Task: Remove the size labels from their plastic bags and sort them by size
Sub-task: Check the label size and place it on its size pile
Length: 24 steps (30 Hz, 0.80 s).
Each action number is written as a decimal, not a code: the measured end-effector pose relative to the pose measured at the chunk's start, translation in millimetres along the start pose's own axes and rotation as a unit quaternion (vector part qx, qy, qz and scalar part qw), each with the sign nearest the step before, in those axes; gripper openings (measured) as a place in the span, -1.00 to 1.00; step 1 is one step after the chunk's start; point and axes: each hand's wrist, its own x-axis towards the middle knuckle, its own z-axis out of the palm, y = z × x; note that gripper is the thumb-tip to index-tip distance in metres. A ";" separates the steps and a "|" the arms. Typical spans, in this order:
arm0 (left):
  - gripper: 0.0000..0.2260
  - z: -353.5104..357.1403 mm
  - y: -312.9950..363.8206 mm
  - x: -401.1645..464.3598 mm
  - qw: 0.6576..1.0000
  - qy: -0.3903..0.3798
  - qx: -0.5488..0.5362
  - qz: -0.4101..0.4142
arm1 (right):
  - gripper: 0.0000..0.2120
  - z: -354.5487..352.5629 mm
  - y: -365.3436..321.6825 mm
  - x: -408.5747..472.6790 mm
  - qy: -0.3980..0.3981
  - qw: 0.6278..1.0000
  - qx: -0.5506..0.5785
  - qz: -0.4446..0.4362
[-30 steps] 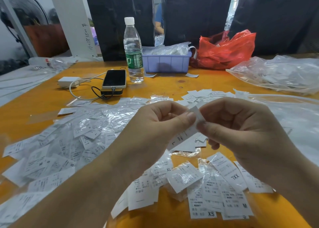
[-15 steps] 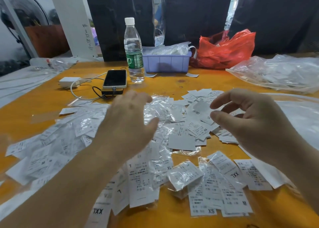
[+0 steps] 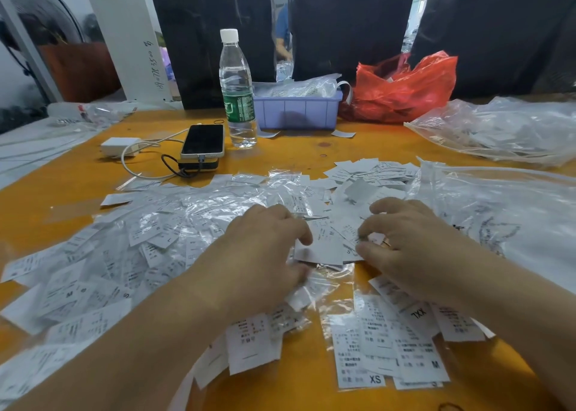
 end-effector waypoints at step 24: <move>-0.70 0.1 4.6 5.5 0.993 0.085 -0.076 -0.014 | -0.68 -7.0 -6.8 -4.2 0.088 0.899 0.423 -0.070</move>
